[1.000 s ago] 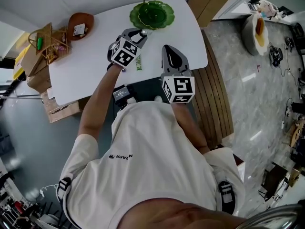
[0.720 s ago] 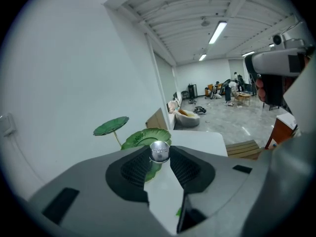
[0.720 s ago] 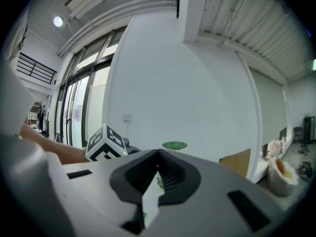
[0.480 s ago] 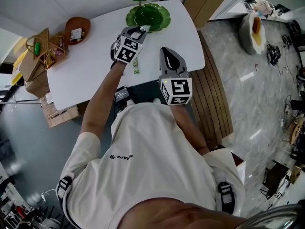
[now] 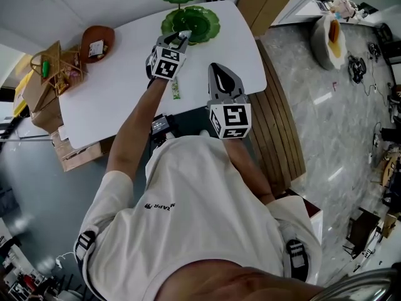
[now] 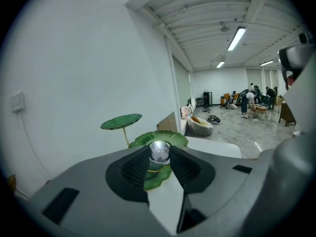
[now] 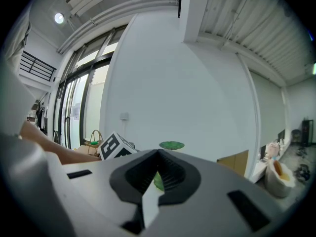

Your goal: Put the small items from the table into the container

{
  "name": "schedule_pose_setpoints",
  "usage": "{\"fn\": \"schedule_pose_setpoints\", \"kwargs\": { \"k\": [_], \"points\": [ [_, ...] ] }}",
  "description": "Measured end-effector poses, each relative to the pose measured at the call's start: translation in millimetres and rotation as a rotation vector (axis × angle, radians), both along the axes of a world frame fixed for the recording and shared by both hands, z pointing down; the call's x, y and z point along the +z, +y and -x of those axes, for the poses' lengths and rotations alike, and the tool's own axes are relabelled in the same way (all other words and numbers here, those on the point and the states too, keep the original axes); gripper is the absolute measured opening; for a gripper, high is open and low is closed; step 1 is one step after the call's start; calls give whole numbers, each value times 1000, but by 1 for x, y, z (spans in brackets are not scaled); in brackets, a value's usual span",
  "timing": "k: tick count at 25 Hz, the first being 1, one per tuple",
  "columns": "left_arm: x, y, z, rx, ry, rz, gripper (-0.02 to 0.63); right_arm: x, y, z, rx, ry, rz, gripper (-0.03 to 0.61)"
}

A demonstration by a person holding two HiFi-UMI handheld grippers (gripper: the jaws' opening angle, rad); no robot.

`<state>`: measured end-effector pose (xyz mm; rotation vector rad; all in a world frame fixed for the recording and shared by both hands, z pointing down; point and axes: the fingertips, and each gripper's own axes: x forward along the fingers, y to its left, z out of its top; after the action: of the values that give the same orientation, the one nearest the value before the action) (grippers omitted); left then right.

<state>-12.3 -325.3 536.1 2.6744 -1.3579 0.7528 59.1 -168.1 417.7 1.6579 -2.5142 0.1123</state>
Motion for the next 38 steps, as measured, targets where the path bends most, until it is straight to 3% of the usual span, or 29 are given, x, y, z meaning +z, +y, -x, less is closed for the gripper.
{"fn": "schedule_pose_setpoints", "kwargs": {
  "k": [26, 38],
  "points": [
    [44, -21, -1, -46, -84, 96, 137, -2, -10, -1, -1, -11, -1, 6],
    [39, -18, 0, -54, -56, 90, 176, -2, -11, 1, -8, -15, -2, 6]
  ]
}}
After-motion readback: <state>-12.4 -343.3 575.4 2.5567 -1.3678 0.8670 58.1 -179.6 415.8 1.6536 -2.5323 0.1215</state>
